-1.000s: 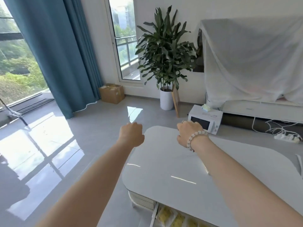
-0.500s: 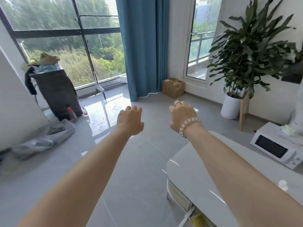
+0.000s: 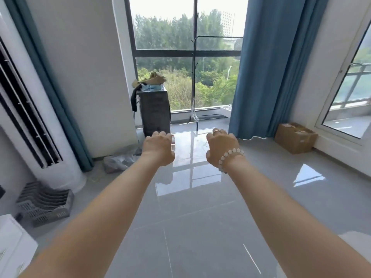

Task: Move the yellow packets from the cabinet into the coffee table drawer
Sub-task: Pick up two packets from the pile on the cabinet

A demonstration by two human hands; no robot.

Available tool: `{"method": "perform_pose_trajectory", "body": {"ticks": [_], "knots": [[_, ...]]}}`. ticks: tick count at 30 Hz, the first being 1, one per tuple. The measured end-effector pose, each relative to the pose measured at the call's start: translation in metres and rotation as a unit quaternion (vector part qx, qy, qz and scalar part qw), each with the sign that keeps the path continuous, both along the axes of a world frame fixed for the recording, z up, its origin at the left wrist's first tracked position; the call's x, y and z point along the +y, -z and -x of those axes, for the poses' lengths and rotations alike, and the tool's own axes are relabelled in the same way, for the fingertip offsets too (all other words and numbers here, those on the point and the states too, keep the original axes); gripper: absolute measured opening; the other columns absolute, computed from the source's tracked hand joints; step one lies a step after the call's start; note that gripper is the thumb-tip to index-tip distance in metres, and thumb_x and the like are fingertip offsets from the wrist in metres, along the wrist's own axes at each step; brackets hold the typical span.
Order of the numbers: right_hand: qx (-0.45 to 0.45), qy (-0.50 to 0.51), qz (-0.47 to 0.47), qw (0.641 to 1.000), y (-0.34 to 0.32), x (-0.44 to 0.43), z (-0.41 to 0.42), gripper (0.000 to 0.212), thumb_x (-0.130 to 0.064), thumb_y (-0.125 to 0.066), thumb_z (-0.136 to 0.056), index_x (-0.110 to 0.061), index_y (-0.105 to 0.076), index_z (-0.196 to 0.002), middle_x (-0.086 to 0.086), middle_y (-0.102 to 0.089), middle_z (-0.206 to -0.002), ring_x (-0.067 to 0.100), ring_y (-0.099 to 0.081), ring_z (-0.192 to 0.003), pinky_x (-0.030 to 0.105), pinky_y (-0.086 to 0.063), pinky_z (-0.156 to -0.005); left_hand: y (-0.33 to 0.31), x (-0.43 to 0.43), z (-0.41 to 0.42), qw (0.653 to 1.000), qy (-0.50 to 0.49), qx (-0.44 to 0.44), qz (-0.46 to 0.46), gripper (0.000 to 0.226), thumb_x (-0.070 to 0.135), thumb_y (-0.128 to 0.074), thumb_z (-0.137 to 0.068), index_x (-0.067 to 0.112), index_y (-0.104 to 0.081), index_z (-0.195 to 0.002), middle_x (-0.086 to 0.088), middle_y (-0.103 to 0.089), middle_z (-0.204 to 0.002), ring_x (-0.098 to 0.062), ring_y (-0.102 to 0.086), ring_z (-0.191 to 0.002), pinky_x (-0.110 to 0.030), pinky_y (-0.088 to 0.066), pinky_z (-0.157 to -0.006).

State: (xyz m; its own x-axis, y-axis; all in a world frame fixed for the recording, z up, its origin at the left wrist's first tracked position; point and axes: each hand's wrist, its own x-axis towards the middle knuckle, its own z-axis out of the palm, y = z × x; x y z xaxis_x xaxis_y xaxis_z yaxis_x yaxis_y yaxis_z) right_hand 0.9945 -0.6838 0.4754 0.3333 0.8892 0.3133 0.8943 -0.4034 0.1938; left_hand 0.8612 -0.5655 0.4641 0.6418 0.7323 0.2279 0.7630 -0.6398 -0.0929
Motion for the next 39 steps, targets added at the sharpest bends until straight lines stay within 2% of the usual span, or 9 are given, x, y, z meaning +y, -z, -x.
{"method": "perform_pose_trajectory", "body": {"ticks": [9, 12, 16, 20, 27, 31, 35, 39], "knots": [[0.028, -0.134, 0.032, 0.990, 0.030, 0.163, 0.066, 0.036, -0.019, -0.049, -0.088, -0.011, -0.049, -0.123, 0.008, -0.048, -0.129, 0.024, -0.044, -0.121, 0.037, -0.036, -0.100, 0.028, 0.116, 0.095, 0.988, -0.151, 0.020, 0.026, 0.038, 0.033, -0.050, -0.091, 0.012, -0.047, -0.122, -0.008, -0.049, -0.125, -0.026, -0.044, -0.118, -0.035, -0.038, -0.092], [0.025, -0.177, 0.022, 0.984, 0.031, 0.211, 0.085, 0.034, -0.020, -0.050, -0.089, -0.011, -0.049, -0.121, 0.007, -0.049, -0.125, 0.024, -0.045, -0.118, 0.034, -0.038, -0.093, 0.035, 0.146, 0.124, 0.980, -0.196, 0.011, 0.029, 0.036, 0.032, -0.049, -0.091, 0.012, -0.046, -0.122, -0.008, -0.048, -0.124, -0.026, -0.044, -0.118, -0.035, -0.038, -0.091], [0.029, -0.246, 0.038, 0.968, 0.039, 0.273, 0.118, 0.038, -0.025, -0.051, -0.089, -0.010, -0.048, -0.125, 0.008, -0.049, -0.126, 0.023, -0.045, -0.119, 0.033, -0.037, -0.093, 0.046, 0.184, 0.161, 0.964, -0.259, 0.015, 0.054, 0.039, 0.032, -0.049, -0.092, 0.011, -0.045, -0.125, -0.009, -0.047, -0.128, -0.026, -0.043, -0.120, -0.035, -0.038, -0.093], [0.029, -0.306, 0.066, 0.949, 0.050, 0.333, 0.143, 0.039, -0.027, -0.053, -0.090, -0.010, -0.048, -0.125, 0.007, -0.048, -0.127, 0.023, -0.044, -0.120, 0.033, -0.036, -0.094, 0.059, 0.222, 0.181, 0.946, -0.313, 0.033, 0.078, 0.036, 0.031, -0.048, -0.093, 0.011, -0.045, -0.123, -0.009, -0.048, -0.128, -0.026, -0.043, -0.120, -0.035, -0.037, -0.092], [0.021, -0.387, 0.075, 0.919, 0.034, 0.439, 0.165, 0.035, -0.021, -0.049, -0.091, -0.009, -0.049, -0.124, 0.008, -0.047, -0.128, 0.023, -0.044, -0.121, 0.032, -0.038, -0.095, 0.049, 0.294, 0.188, 0.923, -0.376, -0.020, 0.073, 0.041, 0.035, -0.045, -0.094, 0.011, -0.043, -0.128, -0.008, -0.047, -0.130, -0.026, -0.042, -0.121, -0.036, -0.038, -0.092], [0.013, -0.445, 0.102, 0.890, 0.044, 0.483, 0.201, 0.035, -0.021, -0.049, -0.091, -0.008, -0.049, -0.124, 0.007, -0.049, -0.126, 0.022, -0.046, -0.119, 0.032, -0.039, -0.094, 0.056, 0.317, 0.216, 0.893, -0.441, -0.046, 0.076, 0.041, 0.029, -0.047, -0.093, 0.013, -0.042, -0.130, -0.007, -0.046, -0.131, -0.026, -0.043, -0.120, -0.034, -0.039, -0.088], [0.007, -0.512, 0.116, 0.851, 0.055, 0.510, 0.256, 0.036, -0.021, -0.051, -0.091, -0.009, -0.049, -0.125, 0.007, -0.050, -0.125, 0.022, -0.046, -0.119, 0.033, -0.043, -0.091, 0.072, 0.312, 0.259, 0.850, -0.513, -0.051, 0.112, 0.038, 0.027, -0.048, -0.093, 0.013, -0.043, -0.127, -0.007, -0.046, -0.128, -0.027, -0.043, -0.119, -0.034, -0.038, -0.084], [0.010, -0.579, 0.118, 0.807, 0.059, 0.518, 0.321, 0.036, -0.023, -0.048, -0.092, -0.009, -0.048, -0.126, 0.007, -0.049, -0.126, 0.022, -0.045, -0.120, 0.031, -0.040, -0.091, 0.080, 0.294, 0.320, 0.797, -0.590, -0.038, 0.125, 0.042, 0.025, -0.047, -0.093, 0.014, -0.040, -0.133, -0.007, -0.045, -0.131, -0.027, -0.043, -0.120, -0.033, -0.037, -0.084]]}}
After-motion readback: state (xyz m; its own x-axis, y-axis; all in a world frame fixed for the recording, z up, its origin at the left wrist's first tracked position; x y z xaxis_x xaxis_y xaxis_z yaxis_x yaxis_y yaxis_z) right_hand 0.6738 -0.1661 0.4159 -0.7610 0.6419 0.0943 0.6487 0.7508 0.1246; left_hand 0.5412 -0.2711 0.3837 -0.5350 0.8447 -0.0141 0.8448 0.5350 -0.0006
